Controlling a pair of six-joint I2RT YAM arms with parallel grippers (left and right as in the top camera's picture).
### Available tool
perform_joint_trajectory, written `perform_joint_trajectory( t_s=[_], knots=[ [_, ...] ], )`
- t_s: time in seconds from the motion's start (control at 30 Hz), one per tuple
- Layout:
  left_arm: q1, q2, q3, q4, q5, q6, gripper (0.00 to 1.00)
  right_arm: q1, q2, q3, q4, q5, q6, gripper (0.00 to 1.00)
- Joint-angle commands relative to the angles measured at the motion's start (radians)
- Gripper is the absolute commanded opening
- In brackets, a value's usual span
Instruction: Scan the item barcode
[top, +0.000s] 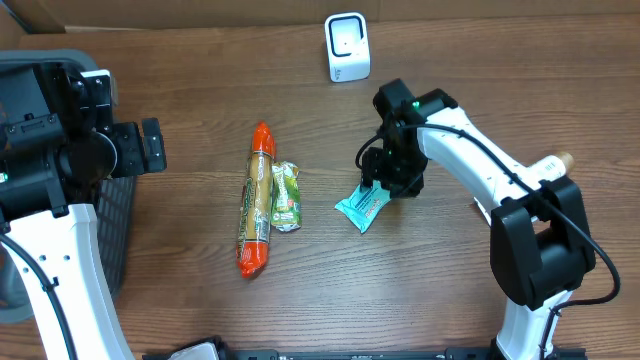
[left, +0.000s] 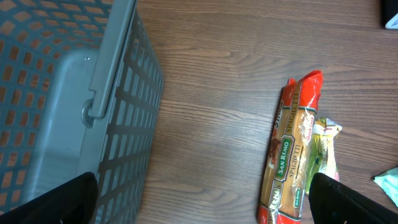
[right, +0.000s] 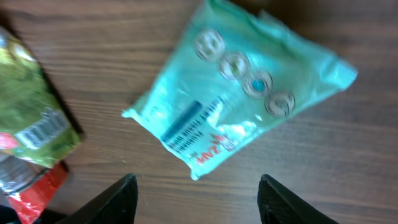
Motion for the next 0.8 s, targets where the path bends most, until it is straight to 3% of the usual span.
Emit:
perform_joint_trajectory(
  t_s=[0.0,0.2,0.43,0.67,0.77],
  knots=[
    [-0.002,0.000,0.008,0.003,-0.005,0.016,0.99,0.007,0.001,-0.031,0.006,-0.031,0.030,0.62],
    [-0.002,0.000,0.008,0.003,-0.005,0.016,0.99,0.013,0.001,-0.110,0.001,0.002,0.029,0.56],
    [-0.002,0.000,0.008,0.003,-0.005,0.016,1.00,0.015,0.001,-0.193,0.040,0.209,0.029,0.49],
    [-0.002,0.000,0.008,0.003,-0.005,0.016,1.00,0.015,0.001,-0.195,0.155,0.276,0.025,0.49],
    [-0.002,0.000,0.008,0.003,-0.005,0.016,1.00,0.012,0.001,-0.195,0.256,0.290,-0.061,0.49]
  ],
)
